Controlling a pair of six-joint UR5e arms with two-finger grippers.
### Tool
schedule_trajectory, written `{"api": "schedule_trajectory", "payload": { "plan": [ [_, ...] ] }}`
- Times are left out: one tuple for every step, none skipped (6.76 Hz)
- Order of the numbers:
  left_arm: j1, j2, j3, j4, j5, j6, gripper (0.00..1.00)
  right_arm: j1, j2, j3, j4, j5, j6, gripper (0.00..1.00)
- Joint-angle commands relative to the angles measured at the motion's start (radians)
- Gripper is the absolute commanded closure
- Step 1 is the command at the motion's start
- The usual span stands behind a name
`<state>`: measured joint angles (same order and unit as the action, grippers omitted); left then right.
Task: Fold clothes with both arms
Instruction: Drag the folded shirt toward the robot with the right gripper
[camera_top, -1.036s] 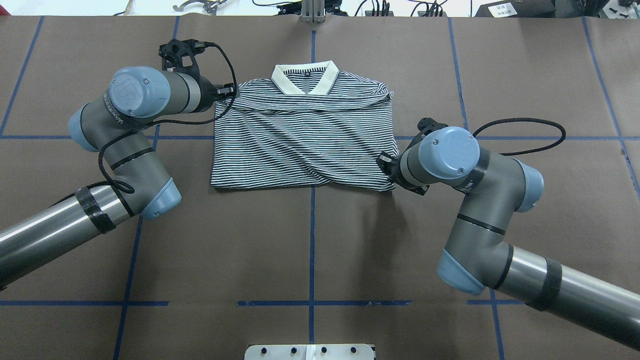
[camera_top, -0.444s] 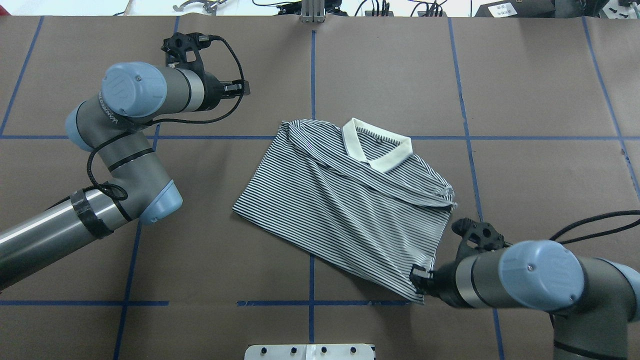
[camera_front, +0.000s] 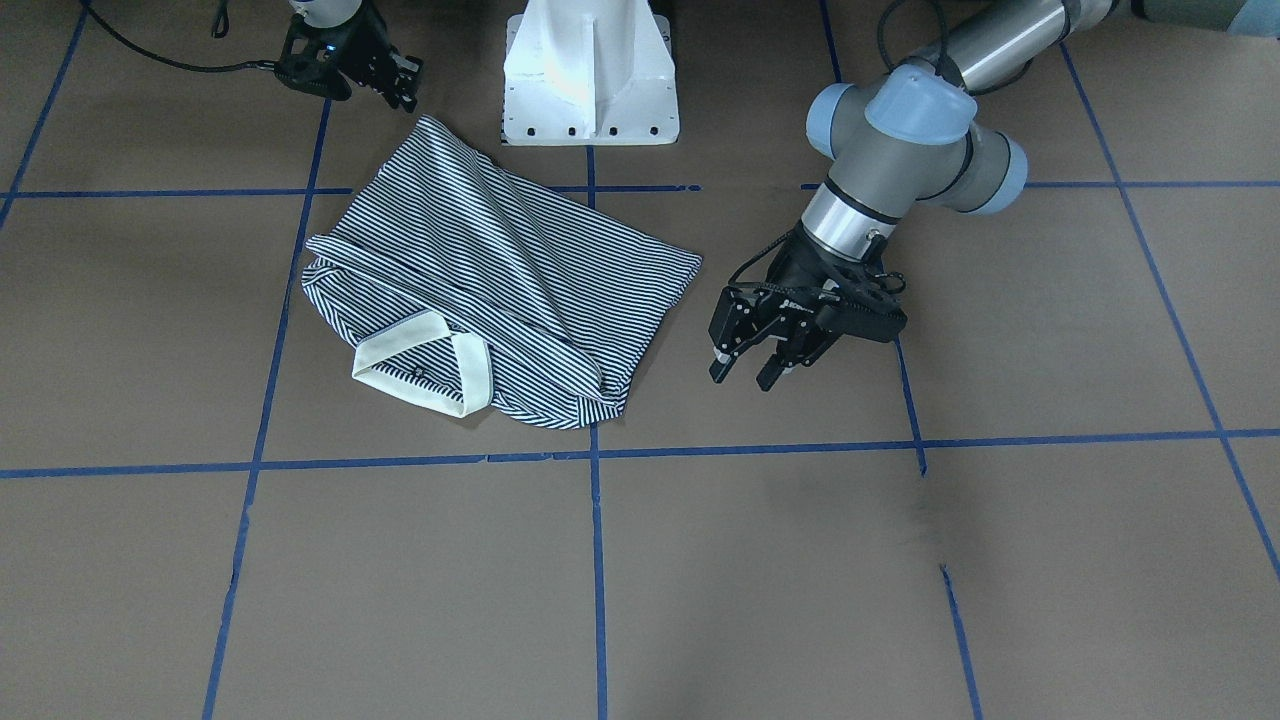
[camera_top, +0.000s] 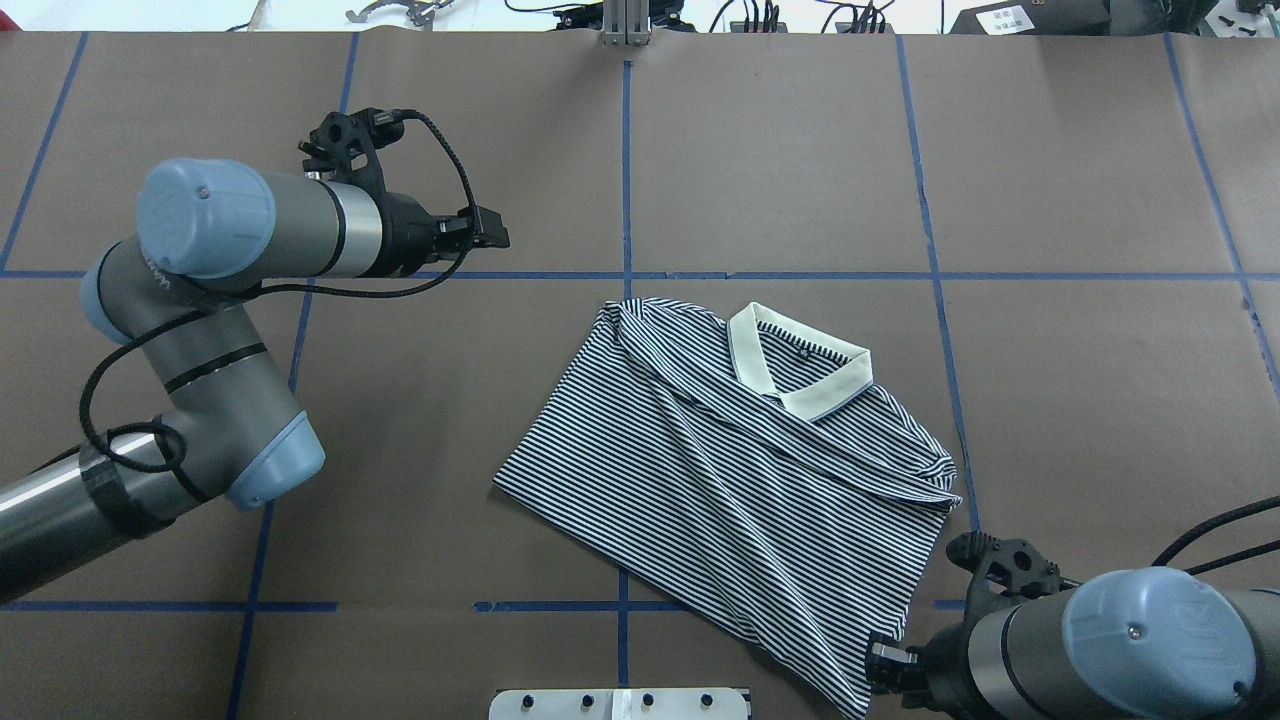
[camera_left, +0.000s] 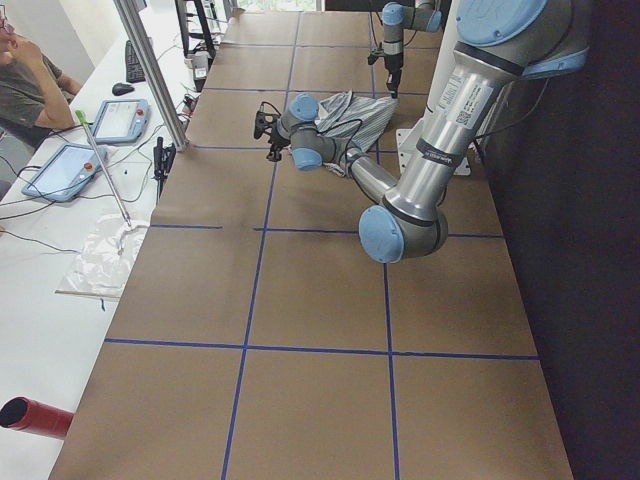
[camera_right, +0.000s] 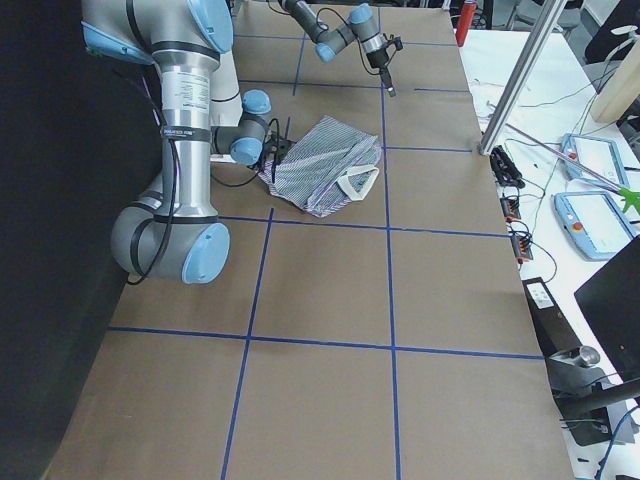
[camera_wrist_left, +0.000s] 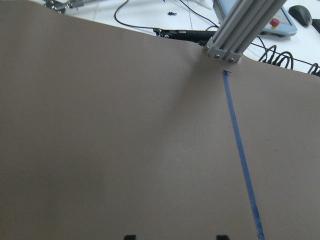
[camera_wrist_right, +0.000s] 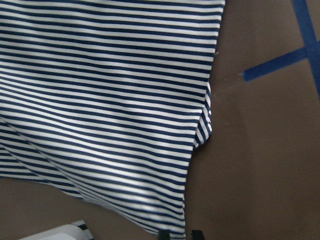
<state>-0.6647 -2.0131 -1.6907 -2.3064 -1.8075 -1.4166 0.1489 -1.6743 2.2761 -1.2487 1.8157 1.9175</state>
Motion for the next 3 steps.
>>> {"api": "schedule_trajectory", "payload": {
  "plan": [
    [0.142,0.149,-0.157,0.015,0.038,-0.155,0.27,0.201,0.017,0.011,0.002,0.001,0.002,0.00],
    [0.251,0.161,-0.158,0.085,0.163,-0.183,0.26,0.303,0.048,0.002,0.002,0.001,-0.006,0.00],
    [0.302,0.133,-0.156,0.184,0.203,-0.192,0.26,0.372,0.086,-0.041,0.002,0.001,-0.017,0.00]
  ]
}}
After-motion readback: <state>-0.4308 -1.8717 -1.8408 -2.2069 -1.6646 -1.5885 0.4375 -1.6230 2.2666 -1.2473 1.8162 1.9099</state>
